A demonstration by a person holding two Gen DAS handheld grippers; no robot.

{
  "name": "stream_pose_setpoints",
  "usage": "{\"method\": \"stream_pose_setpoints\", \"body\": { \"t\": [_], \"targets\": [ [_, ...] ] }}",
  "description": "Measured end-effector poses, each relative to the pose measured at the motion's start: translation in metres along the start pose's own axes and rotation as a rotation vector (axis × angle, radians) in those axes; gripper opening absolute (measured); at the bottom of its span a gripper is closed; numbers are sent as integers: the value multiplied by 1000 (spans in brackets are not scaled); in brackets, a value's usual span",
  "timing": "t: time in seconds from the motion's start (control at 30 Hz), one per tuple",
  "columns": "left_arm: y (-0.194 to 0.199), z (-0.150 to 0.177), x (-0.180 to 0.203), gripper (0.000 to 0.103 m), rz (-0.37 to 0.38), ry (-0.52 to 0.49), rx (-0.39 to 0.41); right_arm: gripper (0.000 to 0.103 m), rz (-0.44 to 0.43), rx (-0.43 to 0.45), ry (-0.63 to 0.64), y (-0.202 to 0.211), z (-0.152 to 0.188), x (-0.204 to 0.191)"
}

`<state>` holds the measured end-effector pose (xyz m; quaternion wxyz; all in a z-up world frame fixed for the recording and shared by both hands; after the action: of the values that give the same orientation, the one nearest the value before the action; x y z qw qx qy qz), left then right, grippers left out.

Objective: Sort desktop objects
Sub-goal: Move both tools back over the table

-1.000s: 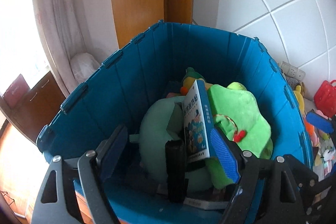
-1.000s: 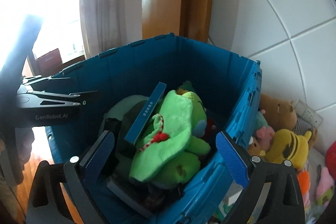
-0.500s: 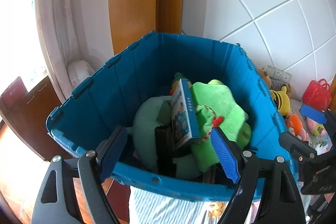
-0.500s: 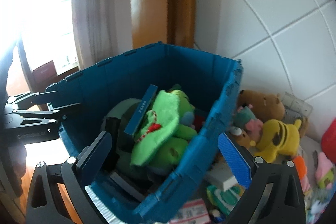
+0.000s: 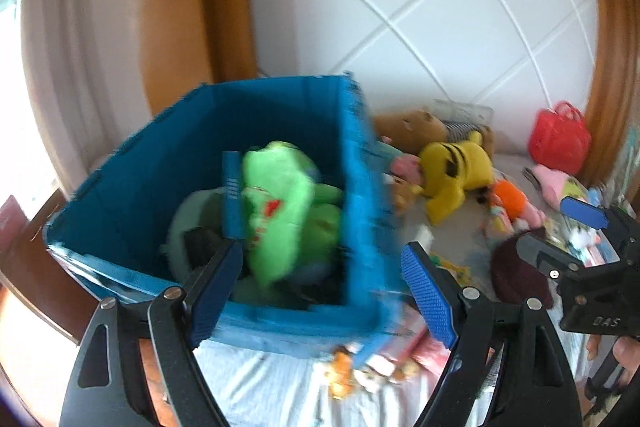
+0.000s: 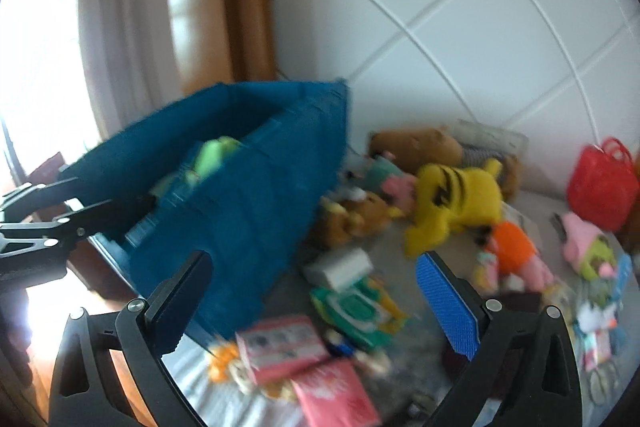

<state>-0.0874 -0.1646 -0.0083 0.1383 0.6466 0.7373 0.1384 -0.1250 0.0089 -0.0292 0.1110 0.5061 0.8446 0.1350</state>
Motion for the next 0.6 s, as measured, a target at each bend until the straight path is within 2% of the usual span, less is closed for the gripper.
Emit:
{"method": "stream_pose_setpoints", "body": {
  "t": [0.2,0.43,0.6],
  "targets": [
    [-3,27,73,82,85,25,-61,103,80,-89,-37,27,45,79],
    [-16,85,132,82,38,38,-214,103,116,-185,-95,50,103,156],
    [-31,114,159,82,45,35,-288,103,165,-231,-144,65,137,206]
  ]
}}
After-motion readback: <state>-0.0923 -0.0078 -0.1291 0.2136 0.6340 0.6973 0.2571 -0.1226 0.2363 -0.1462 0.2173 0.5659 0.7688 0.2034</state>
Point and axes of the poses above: each gripper's, at about its wrist camera, not at the fingertips, and y roughly against the way its jaws point, x to its right, z to its underside, the point moved 7 cm from there along -y, roughly the way its jaws point, and after that the axes turned 15 degrees about x, right-handed, at the moved point
